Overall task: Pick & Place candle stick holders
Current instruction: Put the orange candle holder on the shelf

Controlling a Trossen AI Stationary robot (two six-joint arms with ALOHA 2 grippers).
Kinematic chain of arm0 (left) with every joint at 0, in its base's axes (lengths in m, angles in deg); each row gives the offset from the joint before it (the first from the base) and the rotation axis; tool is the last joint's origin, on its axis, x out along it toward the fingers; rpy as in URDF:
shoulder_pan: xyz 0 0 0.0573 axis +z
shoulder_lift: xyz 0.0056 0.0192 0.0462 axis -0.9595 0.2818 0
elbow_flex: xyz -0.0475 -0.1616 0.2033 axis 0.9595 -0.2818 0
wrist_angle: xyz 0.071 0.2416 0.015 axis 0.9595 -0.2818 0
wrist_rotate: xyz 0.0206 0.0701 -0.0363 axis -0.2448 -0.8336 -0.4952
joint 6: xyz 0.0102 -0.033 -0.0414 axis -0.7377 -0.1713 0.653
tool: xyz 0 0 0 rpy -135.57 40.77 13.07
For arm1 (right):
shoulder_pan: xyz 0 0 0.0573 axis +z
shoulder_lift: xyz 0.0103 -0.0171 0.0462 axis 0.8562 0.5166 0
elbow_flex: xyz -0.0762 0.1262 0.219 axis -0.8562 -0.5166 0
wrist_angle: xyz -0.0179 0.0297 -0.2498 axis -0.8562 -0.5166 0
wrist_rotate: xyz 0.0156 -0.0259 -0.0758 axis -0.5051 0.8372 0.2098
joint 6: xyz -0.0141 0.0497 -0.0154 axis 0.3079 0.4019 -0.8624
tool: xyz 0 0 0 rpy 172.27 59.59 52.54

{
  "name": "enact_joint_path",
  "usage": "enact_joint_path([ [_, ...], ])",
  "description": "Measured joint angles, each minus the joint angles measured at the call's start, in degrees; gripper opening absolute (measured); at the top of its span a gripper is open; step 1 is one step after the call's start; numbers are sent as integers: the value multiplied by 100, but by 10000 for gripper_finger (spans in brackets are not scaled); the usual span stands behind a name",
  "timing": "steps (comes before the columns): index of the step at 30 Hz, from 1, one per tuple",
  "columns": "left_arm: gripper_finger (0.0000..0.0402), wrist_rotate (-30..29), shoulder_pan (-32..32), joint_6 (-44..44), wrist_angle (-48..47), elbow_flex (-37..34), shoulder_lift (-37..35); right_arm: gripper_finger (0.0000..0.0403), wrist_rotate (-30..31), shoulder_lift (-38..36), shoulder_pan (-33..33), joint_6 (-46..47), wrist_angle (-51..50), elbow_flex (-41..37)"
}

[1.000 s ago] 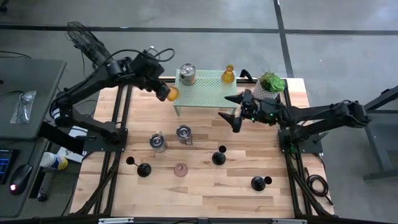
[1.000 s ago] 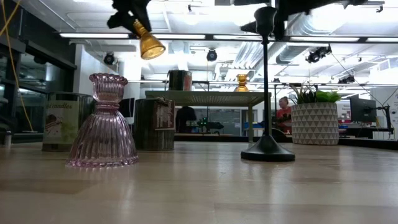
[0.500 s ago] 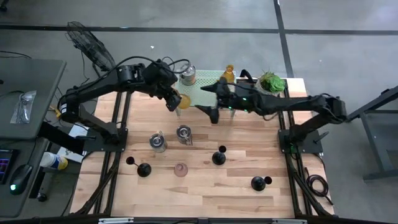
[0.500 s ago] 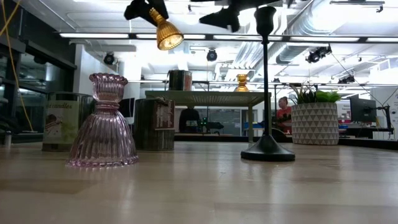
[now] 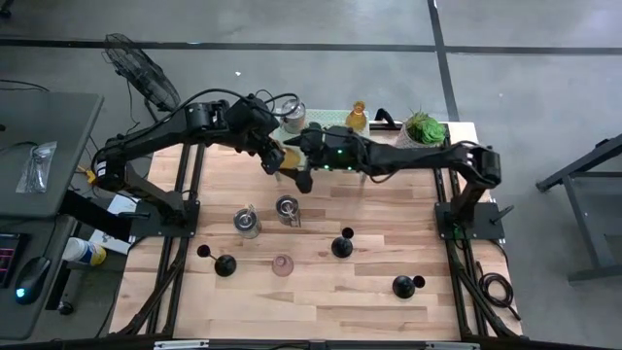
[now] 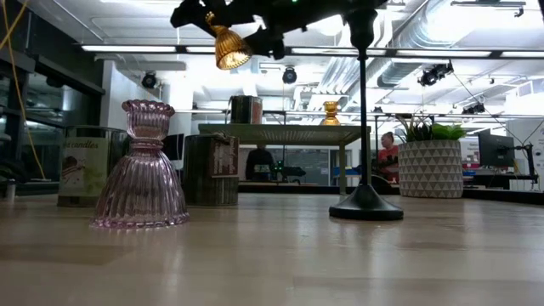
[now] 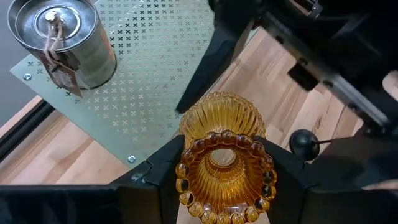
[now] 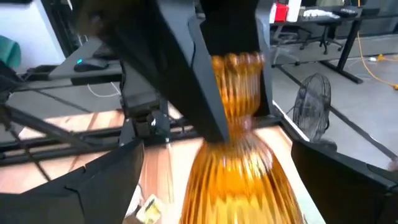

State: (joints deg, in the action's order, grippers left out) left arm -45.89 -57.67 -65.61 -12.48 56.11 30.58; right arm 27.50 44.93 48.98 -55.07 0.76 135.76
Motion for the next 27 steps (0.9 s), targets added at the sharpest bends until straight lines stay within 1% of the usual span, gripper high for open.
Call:
enact_joint_path([
  [6,162,2,0,-4,0,0,0,400,-5,356,-4,0,4,391],
  [10,162,2,0,-4,2,0,0,398,-91,359,-18,0,-48,404],
  [12,162,2,0,-9,0,-1,0,391,-89,359,-27,0,-120,404],
  [15,162,2,0,-11,0,0,0,366,-89,359,-39,0,-76,402],
  [23,162,39,0,-11,0,-1,0,273,-84,359,-37,0,40,404],
  [27,162,83,0,-11,0,0,-4,235,-76,359,-37,2,187,404],
])
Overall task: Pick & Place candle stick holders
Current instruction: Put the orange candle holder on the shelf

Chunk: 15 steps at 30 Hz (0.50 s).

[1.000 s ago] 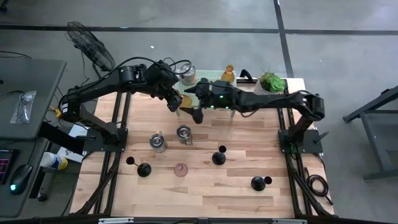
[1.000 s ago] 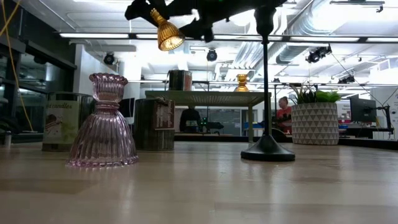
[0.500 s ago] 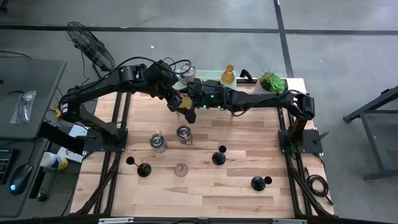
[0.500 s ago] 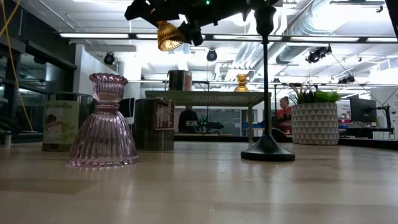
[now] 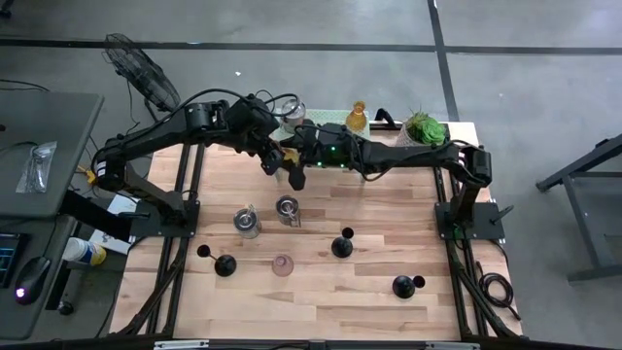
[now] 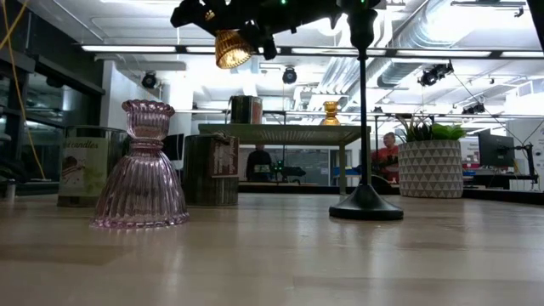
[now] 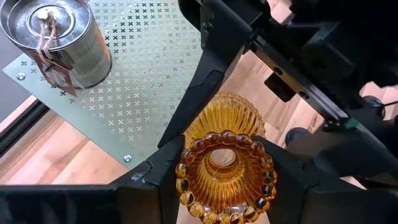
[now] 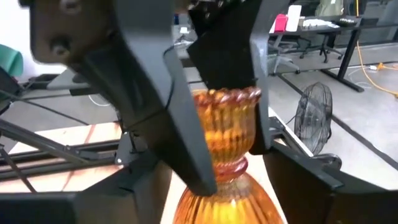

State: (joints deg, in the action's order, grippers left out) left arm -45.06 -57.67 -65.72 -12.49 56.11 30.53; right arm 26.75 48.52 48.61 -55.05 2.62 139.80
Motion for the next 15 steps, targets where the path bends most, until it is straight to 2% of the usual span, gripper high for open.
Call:
enact_joint_path([
  [7,162,7,2,39,-7,-2,2,184,18,-9,1,-7,-179,0],
  [15,164,26,4,44,-7,-2,2,179,15,-11,3,2,-186,2],
])
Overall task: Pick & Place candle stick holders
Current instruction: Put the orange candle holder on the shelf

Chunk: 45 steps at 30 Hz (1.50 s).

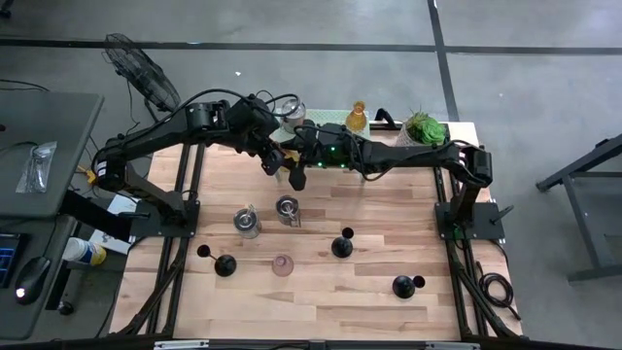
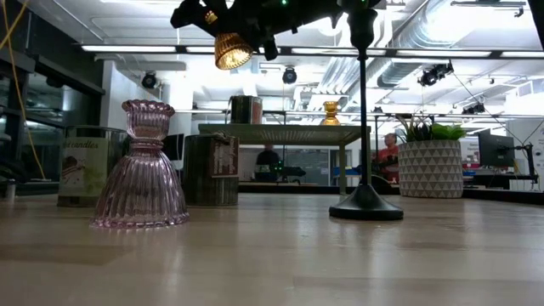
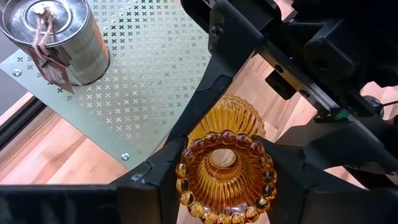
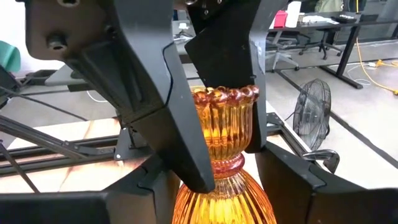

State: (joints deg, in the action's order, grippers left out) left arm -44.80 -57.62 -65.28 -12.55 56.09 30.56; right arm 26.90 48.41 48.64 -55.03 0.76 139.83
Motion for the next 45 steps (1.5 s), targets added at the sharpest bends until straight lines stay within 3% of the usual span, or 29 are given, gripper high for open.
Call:
enact_joint_path([
  [20,173,2,11,-13,28,0,0,173,9,0,1,38,-25,0],
  [23,189,-3,11,-39,51,0,0,168,-6,0,-1,43,-68,0],
  [28,238,18,11,-76,255,2,-63,115,-44,11,3,87,-327,-15],
  [36,281,-12,12,-32,297,4,-142,112,152,8,1,81,-396,-13],
  [45,283,-1022,14,-28,20,395,-524,112,648,-282,-45,109,-608,-13],
])
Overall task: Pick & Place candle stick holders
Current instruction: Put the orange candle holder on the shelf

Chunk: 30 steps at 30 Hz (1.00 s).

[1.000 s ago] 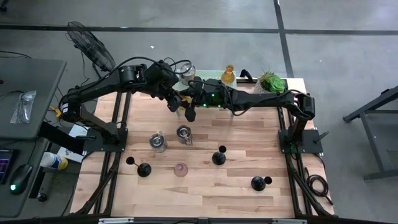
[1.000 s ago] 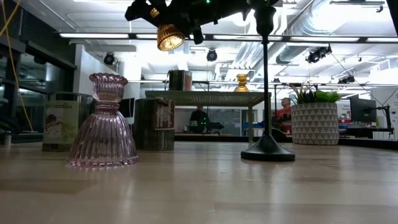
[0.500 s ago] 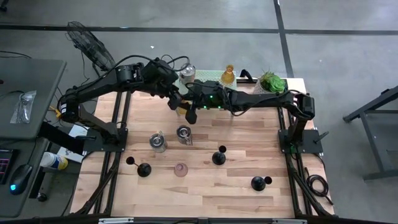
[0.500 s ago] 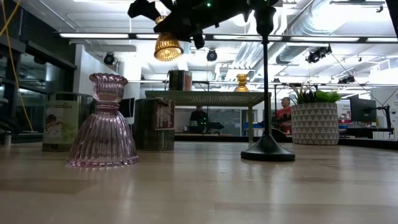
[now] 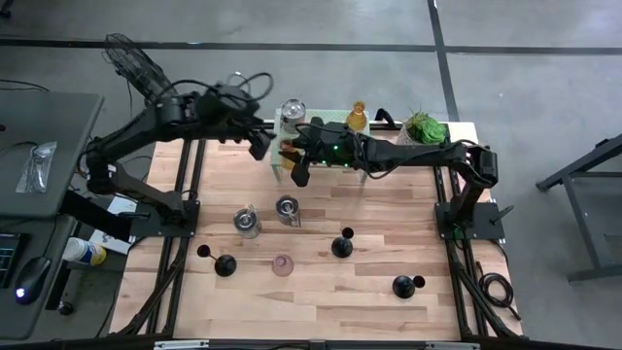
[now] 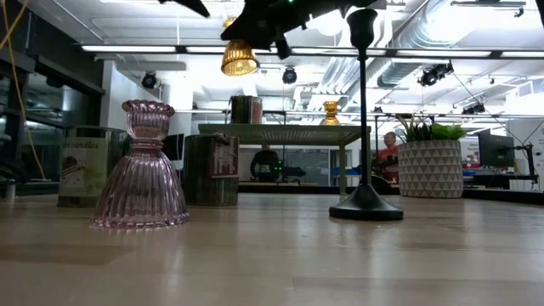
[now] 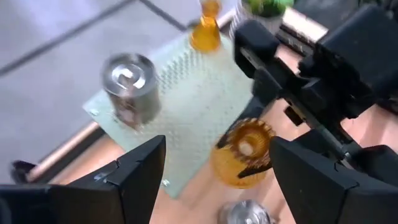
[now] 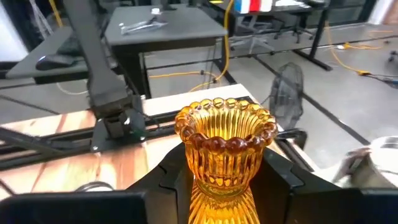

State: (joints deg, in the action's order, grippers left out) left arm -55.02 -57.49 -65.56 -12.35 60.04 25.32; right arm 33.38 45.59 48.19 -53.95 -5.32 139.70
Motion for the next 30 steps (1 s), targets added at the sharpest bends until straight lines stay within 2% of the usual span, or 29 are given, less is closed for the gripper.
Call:
enact_joint_path([
  [6,283,-571,0,-103,-212,-141,-508,112,223,-391,-153,230,-660,4],
  [12,283,-682,-2,22,15,-907,-1141,112,248,-877,-319,433,-957,-233],
  [19,283,-576,-3,208,869,-2185,-1877,112,829,-1508,-319,782,-404,-1344],
  [22,283,-479,-3,167,1329,-2613,-2100,112,1303,-1695,-223,851,-163,-1672],
  [26,283,-476,-3,53,1675,-3002,-2258,112,1862,-1739,-120,894,-137,-1909],
  [30,283,-459,-3,40,1829,-3218,-2302,112,2409,-1745,-67,1422,-74,-2195],
])
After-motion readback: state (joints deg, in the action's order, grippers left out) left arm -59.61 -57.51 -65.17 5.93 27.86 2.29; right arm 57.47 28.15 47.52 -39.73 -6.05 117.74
